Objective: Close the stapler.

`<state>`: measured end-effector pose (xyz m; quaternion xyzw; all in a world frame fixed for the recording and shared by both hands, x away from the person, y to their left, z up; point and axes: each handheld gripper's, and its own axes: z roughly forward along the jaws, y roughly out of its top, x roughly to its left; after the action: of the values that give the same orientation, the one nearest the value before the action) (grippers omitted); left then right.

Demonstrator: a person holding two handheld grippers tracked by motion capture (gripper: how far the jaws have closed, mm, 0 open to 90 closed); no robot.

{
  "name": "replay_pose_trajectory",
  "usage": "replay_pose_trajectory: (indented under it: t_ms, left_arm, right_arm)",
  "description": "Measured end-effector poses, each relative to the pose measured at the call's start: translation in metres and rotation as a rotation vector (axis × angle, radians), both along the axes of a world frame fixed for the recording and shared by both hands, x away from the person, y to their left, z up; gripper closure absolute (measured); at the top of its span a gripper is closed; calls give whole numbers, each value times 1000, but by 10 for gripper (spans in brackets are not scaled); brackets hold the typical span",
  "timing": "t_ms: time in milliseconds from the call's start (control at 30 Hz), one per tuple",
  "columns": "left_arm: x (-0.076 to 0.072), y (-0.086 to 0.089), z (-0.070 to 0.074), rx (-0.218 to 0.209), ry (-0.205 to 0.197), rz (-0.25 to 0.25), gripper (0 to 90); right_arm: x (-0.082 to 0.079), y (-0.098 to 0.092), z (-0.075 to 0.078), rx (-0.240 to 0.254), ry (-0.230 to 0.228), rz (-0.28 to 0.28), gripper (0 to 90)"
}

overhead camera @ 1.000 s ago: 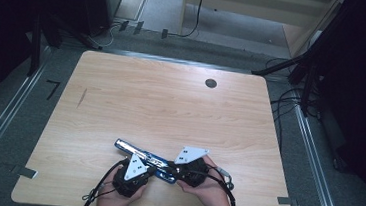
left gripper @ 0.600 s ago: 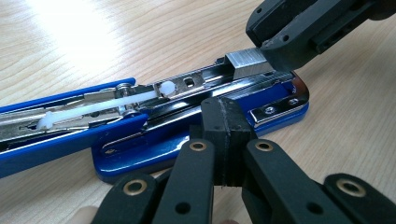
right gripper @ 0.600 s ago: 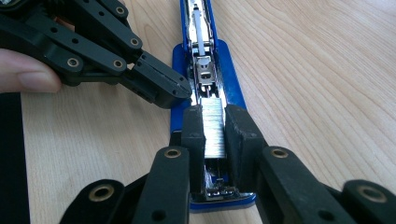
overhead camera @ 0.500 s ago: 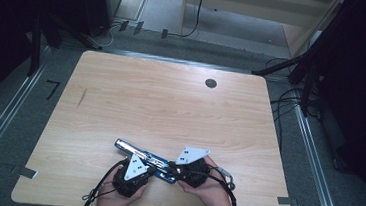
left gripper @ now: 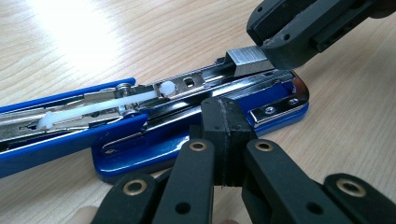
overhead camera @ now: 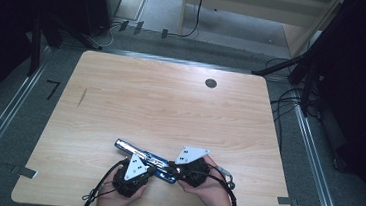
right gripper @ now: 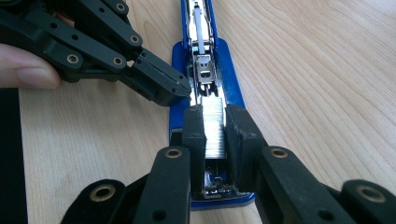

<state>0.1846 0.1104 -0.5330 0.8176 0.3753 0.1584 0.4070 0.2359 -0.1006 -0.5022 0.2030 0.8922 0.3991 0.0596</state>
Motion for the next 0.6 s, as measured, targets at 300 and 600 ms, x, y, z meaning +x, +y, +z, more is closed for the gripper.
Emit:
replay_pose_trajectory:
  t_ms: [300, 600]
  left_arm:
    - [0, 0, 0, 0, 0, 0, 900]
    - [0, 0, 0, -1, -2, -1, 900]
  right_arm:
    - [0, 0, 0, -3, 3, 0, 798]
    - [1, 0, -2, -17, 14, -7, 764]
